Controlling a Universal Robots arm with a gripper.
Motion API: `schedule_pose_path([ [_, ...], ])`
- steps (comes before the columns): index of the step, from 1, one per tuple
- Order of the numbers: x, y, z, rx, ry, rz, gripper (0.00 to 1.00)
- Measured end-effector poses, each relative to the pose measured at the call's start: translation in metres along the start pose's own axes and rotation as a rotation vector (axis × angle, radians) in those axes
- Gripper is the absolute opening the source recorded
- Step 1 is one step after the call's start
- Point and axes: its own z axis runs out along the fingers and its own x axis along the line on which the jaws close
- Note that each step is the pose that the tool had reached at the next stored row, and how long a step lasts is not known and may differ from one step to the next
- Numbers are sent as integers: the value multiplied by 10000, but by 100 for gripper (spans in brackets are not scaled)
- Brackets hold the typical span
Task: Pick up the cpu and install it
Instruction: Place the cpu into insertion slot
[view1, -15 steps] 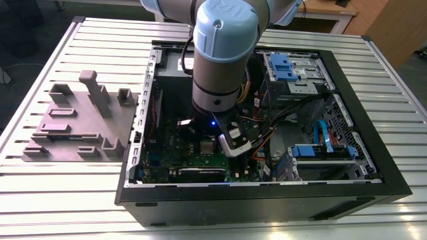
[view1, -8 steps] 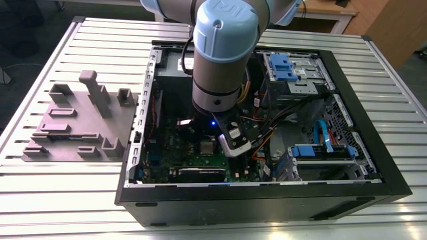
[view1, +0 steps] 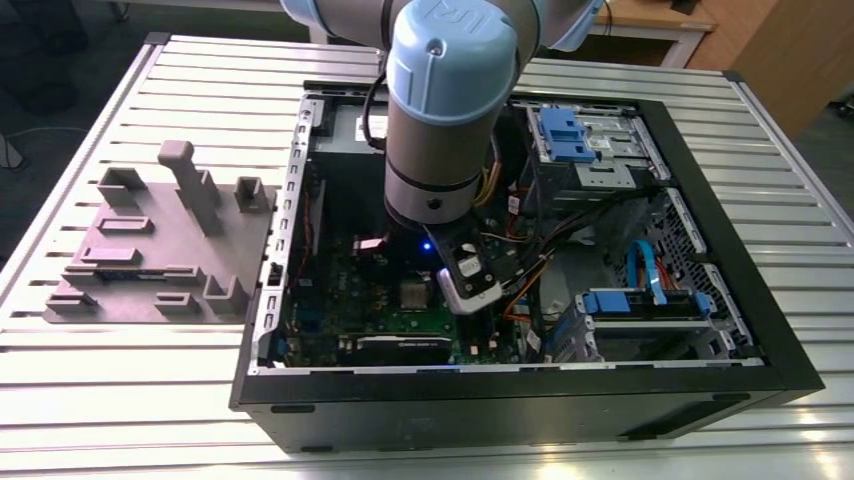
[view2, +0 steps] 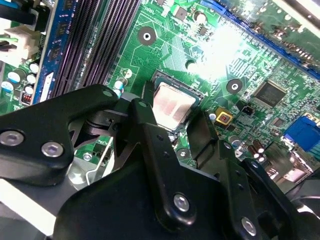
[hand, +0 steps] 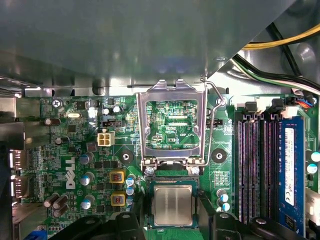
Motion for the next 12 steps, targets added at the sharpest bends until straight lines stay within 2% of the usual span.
schedule_pose_path([
  [9, 2, -1, -94, 1, 8, 0, 54],
  [10, 2, -1, -104, 1, 10, 0, 52],
  [11, 2, -1, -115, 2, 13, 0, 46],
  [12, 2, -1, -123, 1, 15, 0, 46],
])
